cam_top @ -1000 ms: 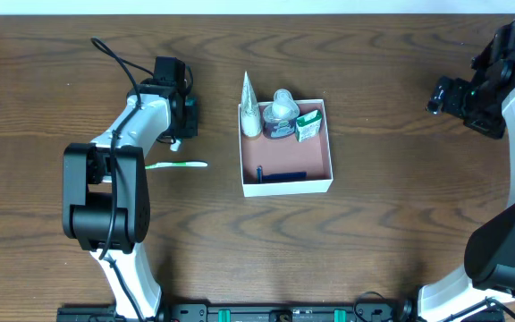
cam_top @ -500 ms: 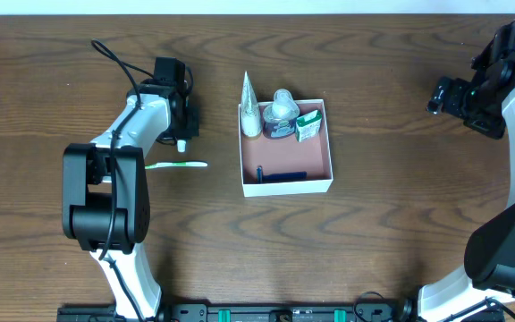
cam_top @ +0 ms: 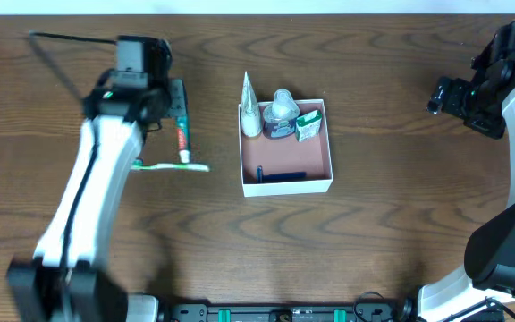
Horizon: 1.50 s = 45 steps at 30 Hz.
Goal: Pack container
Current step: 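Grasp the Colgate tube with the left gripper and lift it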
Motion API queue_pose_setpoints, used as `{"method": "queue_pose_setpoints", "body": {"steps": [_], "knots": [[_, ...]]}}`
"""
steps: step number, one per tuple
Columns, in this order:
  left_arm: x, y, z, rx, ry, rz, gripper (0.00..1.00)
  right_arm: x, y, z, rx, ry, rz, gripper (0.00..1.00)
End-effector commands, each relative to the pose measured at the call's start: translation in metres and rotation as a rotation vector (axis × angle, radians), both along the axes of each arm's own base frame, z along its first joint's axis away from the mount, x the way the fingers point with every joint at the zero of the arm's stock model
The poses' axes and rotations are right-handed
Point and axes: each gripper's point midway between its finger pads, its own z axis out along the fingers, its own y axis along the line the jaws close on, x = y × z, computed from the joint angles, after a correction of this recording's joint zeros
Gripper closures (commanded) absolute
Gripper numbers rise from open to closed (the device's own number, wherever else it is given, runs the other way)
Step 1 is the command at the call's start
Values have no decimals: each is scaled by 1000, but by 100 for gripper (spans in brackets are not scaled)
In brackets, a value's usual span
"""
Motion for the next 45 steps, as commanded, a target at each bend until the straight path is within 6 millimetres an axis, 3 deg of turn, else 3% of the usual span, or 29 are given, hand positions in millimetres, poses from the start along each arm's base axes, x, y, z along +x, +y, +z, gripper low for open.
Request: {"method": "queue_pose_setpoints", "body": {"steps": [1,4,7,13,17,24,28,34,45], "knots": [[-16,-26,40,-55,-85,-97,86,2,-3,12,-9,-31,-9,1],[-26,-34,60,-41,-138,-143,85,2,-3,12,-9,-31,-9,1],[-29,-26,56,-1,-124,-115,86,2,-3,12,-9,-31,-9,1],[-21,-10,6,94,14,-53,83,2,-3,12,-9,-31,-9,1],[-12,-11,-32,109,107,-57,63,2,-3,12,-9,-32,-9,1],[-7,1,-101,94,293,28,62,2,-3,12,-9,-31,-9,1],[-8,14,-120,89,349,72,61,2,-3,12,-9,-31,-9,1],[-9,25,-141,92,405,97,40,2,-3,12,-9,-31,-9,1],[-21,25,-193,110,547,76,40,2,-3,12,-9,-31,-9,1]]}}
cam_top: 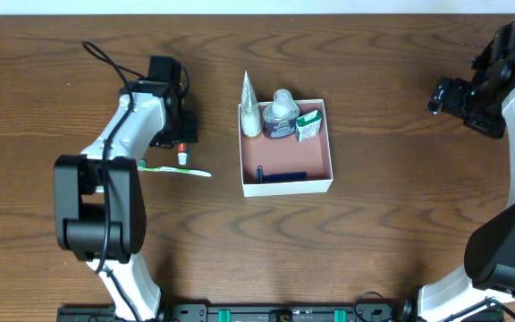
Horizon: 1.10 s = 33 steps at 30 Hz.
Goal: Pack container
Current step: 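Grasp the Colgate tube with the left gripper and lift it, then carry the toothpaste tube into the box and release it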
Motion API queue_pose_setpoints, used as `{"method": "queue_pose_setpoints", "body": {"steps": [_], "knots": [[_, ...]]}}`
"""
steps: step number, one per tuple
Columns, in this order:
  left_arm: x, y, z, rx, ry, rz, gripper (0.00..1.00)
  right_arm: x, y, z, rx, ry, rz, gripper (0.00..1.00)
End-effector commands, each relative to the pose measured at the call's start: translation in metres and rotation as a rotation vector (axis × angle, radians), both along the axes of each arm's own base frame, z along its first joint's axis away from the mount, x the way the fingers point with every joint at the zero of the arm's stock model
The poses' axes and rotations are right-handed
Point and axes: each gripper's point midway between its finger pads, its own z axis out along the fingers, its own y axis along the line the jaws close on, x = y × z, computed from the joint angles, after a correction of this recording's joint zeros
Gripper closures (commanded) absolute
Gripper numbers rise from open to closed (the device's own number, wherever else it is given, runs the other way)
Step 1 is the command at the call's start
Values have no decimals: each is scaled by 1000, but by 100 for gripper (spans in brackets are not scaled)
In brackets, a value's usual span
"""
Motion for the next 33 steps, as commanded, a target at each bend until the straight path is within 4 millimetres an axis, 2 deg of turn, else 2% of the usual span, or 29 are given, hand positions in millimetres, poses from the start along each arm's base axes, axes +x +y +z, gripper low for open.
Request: {"method": "queue_pose_setpoints", "body": {"steps": [1,6,11,24,26,31,33], "knots": [[-7,2,-15,9,47,-3,40,2,-3,12,-9,-31,-9,1],[-8,3,-21,10,61,-3,42,2,-3,12,-9,-31,-9,1],[-9,2,-23,10,59,-2,52,2,-3,12,-9,-31,-9,1],[-11,2,-29,7,55,-3,53,2,-3,12,-9,-31,-9,1],[-10,2,-29,6,51,-3,61,2,-3,12,-9,-31,-9,1],[-9,2,-29,6,48,-3,88,2,-3,12,-9,-31,-9,1],[-9,2,-29,5,48,-3,92,2,-3,12,-9,-31,-9,1]]}}
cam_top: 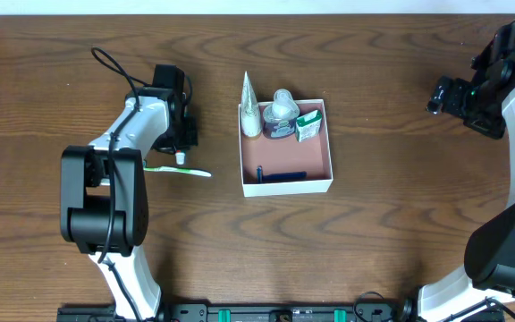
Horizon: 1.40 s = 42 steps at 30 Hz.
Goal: Pack container
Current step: 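Carry the toothpaste tube into the box and release it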
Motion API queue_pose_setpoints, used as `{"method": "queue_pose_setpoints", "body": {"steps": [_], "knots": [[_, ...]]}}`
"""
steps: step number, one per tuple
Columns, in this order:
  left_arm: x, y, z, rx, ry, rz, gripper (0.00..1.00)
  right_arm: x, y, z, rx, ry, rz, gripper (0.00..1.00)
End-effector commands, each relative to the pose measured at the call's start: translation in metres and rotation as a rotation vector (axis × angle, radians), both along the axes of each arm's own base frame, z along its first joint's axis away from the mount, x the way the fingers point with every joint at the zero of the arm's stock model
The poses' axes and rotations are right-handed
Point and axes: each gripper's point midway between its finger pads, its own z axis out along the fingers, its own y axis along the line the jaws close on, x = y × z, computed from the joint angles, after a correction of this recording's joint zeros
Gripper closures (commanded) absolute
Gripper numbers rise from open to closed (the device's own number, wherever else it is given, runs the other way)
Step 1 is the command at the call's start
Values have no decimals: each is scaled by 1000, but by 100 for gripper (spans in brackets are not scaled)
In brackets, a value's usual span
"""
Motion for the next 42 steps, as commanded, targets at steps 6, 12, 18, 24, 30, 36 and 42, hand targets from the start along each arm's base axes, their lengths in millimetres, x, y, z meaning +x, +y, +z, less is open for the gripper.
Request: {"method": "queue_pose_setpoints", "body": {"steps": [6,12,18,24,30,36,42], "knots": [[-2,2,8,4,3,4,94,2,-3,12,-10,-32,-9,1],[8,1,75,-4,-87,4,94,2,-3,12,-10,-31,-9,1],[4,-31,175,-181,-275,-69,94,2,-3,12,-10,-31,-9,1],[-38,-100,265,-384,-500,-482,94,2,-3,12,-10,-31,-9,1],[-77,-147,295,-393,-587,-751,94,2,-3,12,-10,-31,-9,1],[-96,-181,270,-353,-537,-976,94,2,-3,12,-10,-31,-9,1],[-89,-191,225,-184,-442,-1115,93,2,-3,12,-10,-31,-9,1]]}}
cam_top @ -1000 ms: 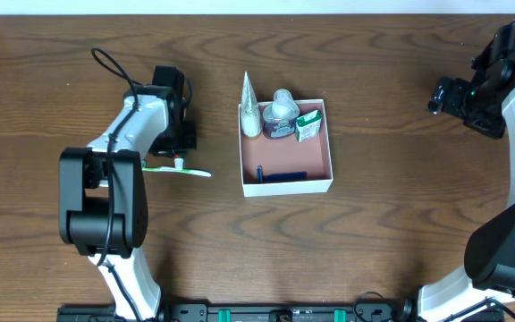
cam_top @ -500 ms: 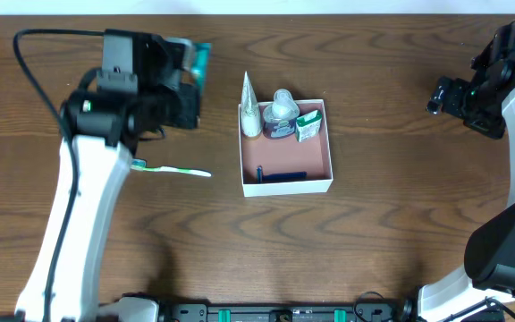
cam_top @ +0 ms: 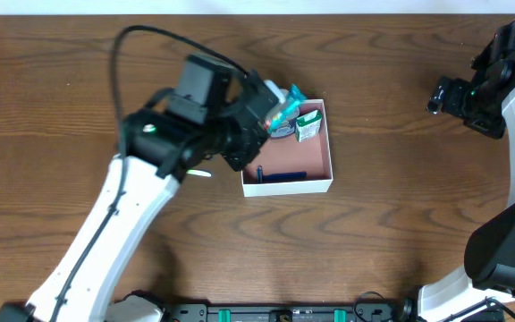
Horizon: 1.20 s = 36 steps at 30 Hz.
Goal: Pack container
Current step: 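Carry the toothpaste tube into the box and release it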
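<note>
My left gripper (cam_top: 274, 104) hangs over the back left corner of the white box (cam_top: 289, 186), shut on a toothpaste tube (cam_top: 284, 109) that points toward the box. A green packet (cam_top: 308, 125) stands in the box, and a dark blue item (cam_top: 282, 175) lies along its front wall. A bottle at the back is mostly covered by the gripper. Only the tip of the toothbrush (cam_top: 202, 173) peeks out from under my left arm, on the table left of the box. At the far right edge is my right gripper (cam_top: 438, 95); its fingers are too small to read.
My left arm (cam_top: 132, 206) stretches diagonally from the bottom left and covers the table left of the box. A black cable (cam_top: 150, 34) loops above it. The right arm runs along the right edge.
My left gripper was low on the table at the toothpaste tube, left of the box. It is now raised over the box's back left corner with the tube in it. The right arm is unchanged.
My left gripper was first over the toothpaste tube lying above the toothbrush. At the two later moments it was down on the tube. Now the tube is off the table and over the box, while the toothbrush stays where it lay.
</note>
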Motion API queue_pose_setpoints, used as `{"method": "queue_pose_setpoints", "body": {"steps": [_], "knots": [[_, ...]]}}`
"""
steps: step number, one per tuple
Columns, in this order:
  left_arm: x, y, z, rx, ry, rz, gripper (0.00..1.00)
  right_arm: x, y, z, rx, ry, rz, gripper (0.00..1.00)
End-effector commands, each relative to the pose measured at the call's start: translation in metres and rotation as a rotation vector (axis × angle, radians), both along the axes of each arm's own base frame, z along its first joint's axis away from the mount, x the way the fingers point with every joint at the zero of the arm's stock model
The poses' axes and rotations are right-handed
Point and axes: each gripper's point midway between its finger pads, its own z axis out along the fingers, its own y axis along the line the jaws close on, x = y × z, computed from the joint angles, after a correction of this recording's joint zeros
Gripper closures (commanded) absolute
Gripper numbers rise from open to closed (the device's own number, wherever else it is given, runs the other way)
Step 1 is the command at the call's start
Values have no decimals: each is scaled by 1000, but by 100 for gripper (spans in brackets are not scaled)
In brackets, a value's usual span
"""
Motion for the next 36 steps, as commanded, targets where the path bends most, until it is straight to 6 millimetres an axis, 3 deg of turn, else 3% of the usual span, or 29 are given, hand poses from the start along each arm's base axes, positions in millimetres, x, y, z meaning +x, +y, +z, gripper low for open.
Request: {"method": "queue_pose_setpoints", "body": {"steps": [1,5,11,13,14,16,22,27,31,34,36], "knots": [[6,-2,-32,154,-41,-113,93,2,-3,12,-9,-31,-9,1],[9,-10,-60,259,-68,-273,93,2,-3,12,-9,-31,-9,1],[22,-2,-100,400,-33,-306,91,2,-3,12,-9,-31,-9,1],[22,-2,-109,410,-10,-311,83,2,-3,12,-9,-31,-9,1],[22,-2,-112,414,-2,-313,69,2,-3,12,-9,-31,-9,1],[23,-4,-116,415,2,-315,54,2,-3,12,-9,-31,-9,1],[32,-10,-112,392,-39,-308,48,2,-3,12,-9,-32,-9,1],[22,-23,-104,343,-39,-325,49,2,-3,12,-9,-31,-9,1],[3,-40,-78,243,-36,-302,49,2,-3,12,-9,-32,-9,1],[-8,-45,-49,153,-18,-186,47,2,-3,12,-9,-31,-9,1],[-15,-42,-27,85,4,-78,39,2,-3,12,-9,-31,-9,1]]}}
